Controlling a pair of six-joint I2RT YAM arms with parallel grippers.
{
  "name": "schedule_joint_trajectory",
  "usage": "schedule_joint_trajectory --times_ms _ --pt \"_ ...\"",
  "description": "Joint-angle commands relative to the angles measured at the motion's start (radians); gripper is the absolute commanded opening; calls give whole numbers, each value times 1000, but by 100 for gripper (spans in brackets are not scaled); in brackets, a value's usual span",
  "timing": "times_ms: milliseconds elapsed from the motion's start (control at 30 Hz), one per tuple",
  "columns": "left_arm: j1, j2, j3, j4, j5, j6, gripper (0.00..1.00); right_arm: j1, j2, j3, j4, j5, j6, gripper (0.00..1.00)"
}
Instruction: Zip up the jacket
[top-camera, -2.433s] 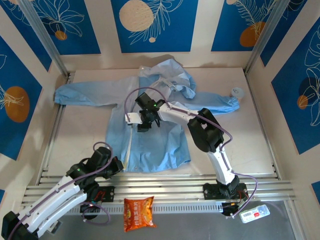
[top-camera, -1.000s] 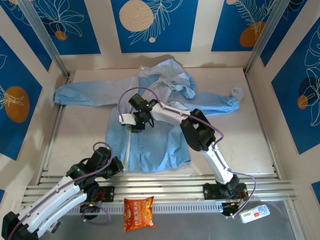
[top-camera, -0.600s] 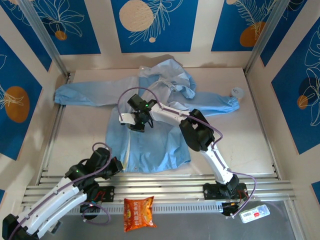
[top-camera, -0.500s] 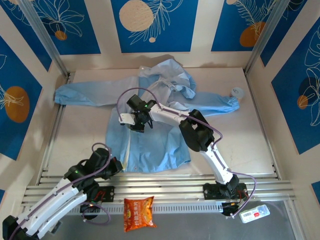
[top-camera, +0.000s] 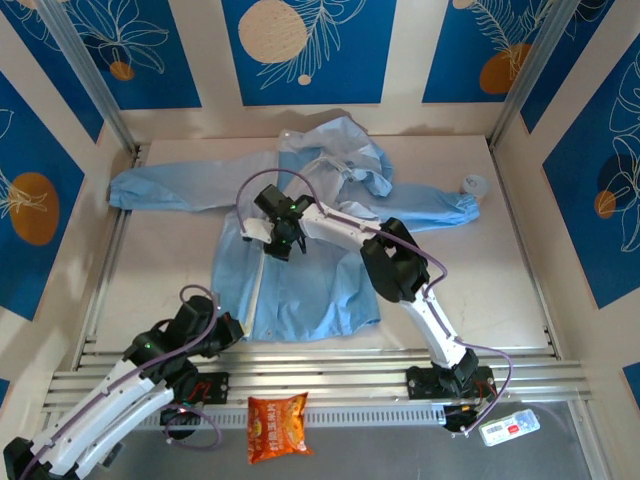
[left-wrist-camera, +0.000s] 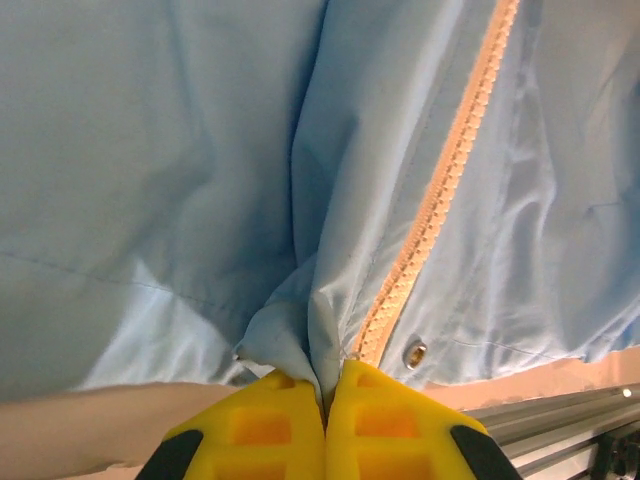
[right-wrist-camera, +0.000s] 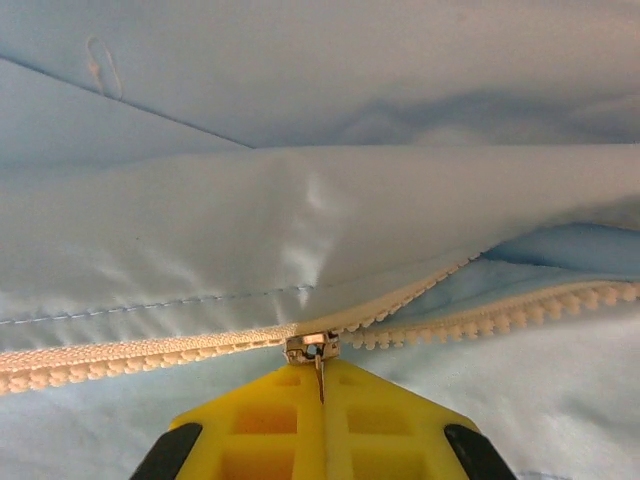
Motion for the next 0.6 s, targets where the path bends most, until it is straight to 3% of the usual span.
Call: schedule_joint_trajectory --times_ms 0,567 --pt "6 -10 47 -111 17 43 0 -56 14 70 20 118 74 0" --pt "6 -8 159 -188 5 105 0 -133 100 335 -55 207 116 0"
